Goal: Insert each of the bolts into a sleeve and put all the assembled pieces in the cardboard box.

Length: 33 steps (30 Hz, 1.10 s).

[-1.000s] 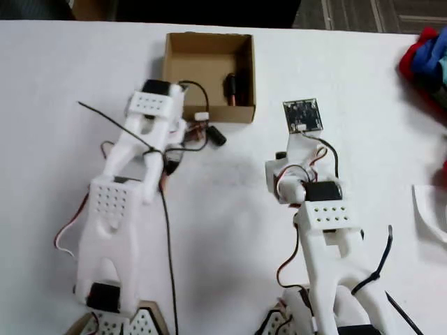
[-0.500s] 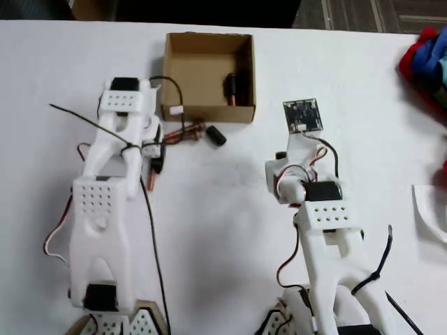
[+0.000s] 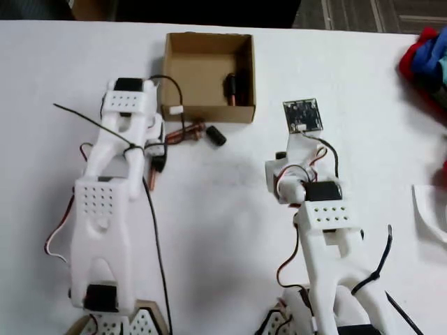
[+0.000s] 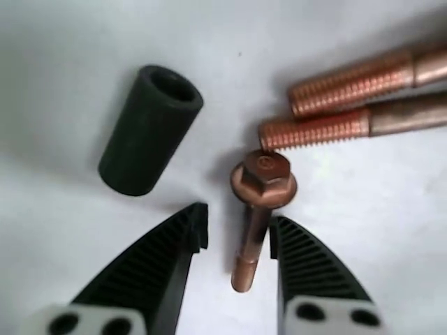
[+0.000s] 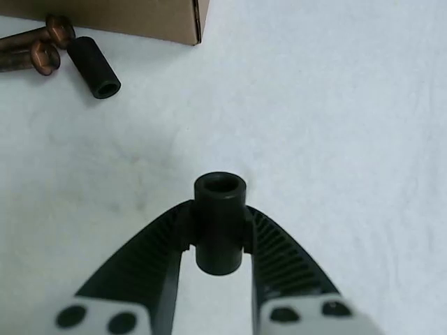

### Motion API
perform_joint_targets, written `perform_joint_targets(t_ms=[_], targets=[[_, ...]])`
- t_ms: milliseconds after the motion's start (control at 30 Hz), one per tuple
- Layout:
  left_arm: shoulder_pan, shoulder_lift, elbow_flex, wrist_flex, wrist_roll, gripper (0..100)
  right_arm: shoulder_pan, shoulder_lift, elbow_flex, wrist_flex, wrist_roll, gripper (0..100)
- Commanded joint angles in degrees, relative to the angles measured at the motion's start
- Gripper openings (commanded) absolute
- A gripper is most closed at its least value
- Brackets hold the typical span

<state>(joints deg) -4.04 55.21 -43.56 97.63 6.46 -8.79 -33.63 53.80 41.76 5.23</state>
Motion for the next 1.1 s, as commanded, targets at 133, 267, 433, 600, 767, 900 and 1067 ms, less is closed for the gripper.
perform_joint_targets(t_ms=[133,267,433,600,767,900,1067], targets=[[1.14,0.18,-8.13,-5.45,1.14,17,-0.31,-0.04,-0.26,-1.19,0.0,2.0],[1.49,0.18,-11.21,-5.45,1.14,17,-0.31,-0.04,-0.26,-1.19,0.0,2.0],[1.32,0.26,-9.98,-5.36,0.97,17,-0.31,-0.04,-0.26,-1.19,0.0,2.0],[1.23,0.18,-7.87,-4.22,0.97,17,-0.31,-0.04,-0.26,-1.19,0.0,2.0],[1.14,-0.44,-12.44,3.6,0.88,17,-0.31,-0.04,-0.26,-1.19,0.0,2.0],[0.97,-0.44,-13.32,4.75,0.88,17,-0.31,-0.04,-0.26,-1.19,0.0,2.0],[1.41,0.18,-13.23,4.75,1.14,17,-0.31,-0.04,-0.26,-1.19,0.0,2.0]])
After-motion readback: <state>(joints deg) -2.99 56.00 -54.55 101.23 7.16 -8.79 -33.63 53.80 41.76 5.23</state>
